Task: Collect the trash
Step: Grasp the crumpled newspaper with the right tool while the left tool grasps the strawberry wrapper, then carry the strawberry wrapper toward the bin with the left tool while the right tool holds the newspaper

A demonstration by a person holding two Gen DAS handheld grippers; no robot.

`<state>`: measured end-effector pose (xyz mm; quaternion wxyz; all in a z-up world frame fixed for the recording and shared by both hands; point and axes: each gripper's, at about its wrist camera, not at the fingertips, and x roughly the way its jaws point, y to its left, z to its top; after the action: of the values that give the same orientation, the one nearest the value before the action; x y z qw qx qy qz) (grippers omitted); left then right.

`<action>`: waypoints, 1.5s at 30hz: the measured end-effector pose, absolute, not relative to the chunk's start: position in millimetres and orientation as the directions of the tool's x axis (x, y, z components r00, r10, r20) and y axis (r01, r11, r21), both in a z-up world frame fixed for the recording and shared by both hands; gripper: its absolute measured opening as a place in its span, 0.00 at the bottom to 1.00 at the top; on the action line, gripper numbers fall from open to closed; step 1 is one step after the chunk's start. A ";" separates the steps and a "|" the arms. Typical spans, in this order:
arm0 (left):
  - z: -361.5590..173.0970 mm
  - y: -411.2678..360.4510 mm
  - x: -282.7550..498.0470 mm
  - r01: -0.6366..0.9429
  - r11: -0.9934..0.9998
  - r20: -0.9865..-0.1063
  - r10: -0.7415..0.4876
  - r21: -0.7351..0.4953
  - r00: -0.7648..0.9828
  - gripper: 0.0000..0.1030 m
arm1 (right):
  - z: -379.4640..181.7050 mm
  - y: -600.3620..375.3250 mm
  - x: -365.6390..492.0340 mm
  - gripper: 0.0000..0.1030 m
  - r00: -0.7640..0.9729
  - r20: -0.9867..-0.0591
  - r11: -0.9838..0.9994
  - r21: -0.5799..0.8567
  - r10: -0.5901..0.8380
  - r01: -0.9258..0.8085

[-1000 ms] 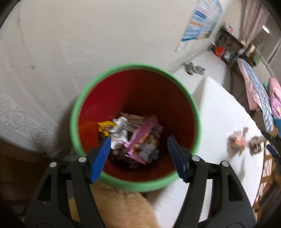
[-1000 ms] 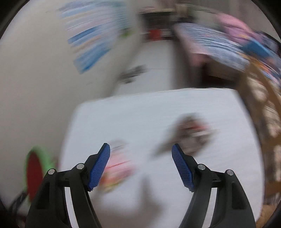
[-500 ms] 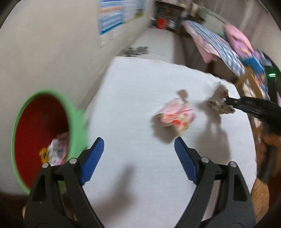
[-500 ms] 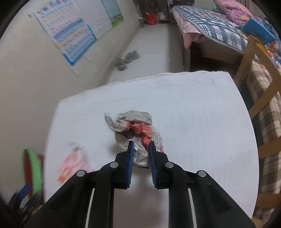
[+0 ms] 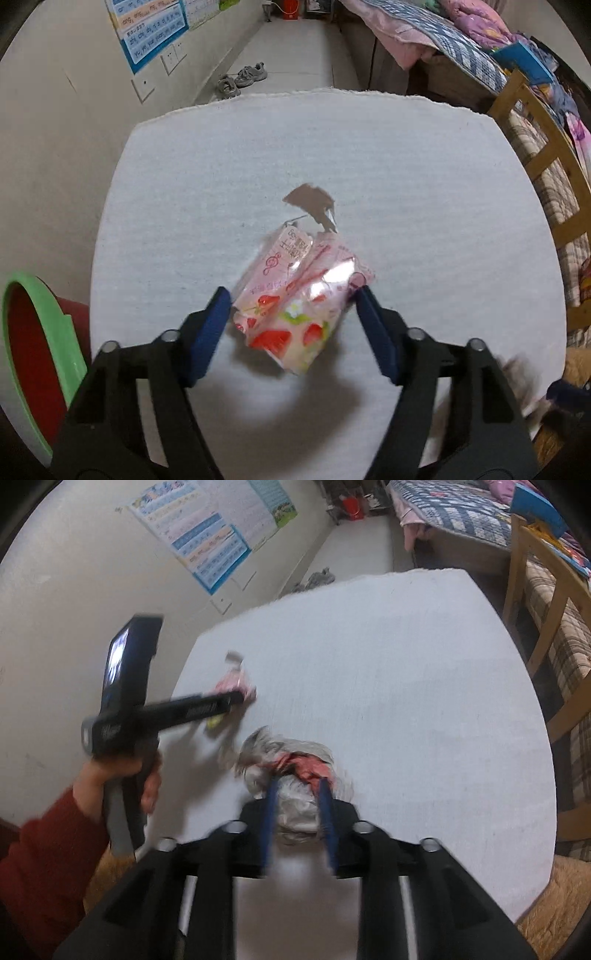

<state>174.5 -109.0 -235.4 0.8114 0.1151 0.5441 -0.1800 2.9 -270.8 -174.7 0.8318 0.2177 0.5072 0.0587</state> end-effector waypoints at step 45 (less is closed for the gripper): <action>-205.0 -0.7 -4.9 0.214 0.977 -0.846 -0.133 -0.023 0.516 0.33 | -209.5 -215.0 -36.7 0.29 0.505 -0.822 0.947 0.319 0.263 0.025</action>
<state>-4.9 -0.7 -205.0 0.8697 0.0420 0.4816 -0.0997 -36.7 -215.0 -209.5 0.8551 0.1465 0.4924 0.0696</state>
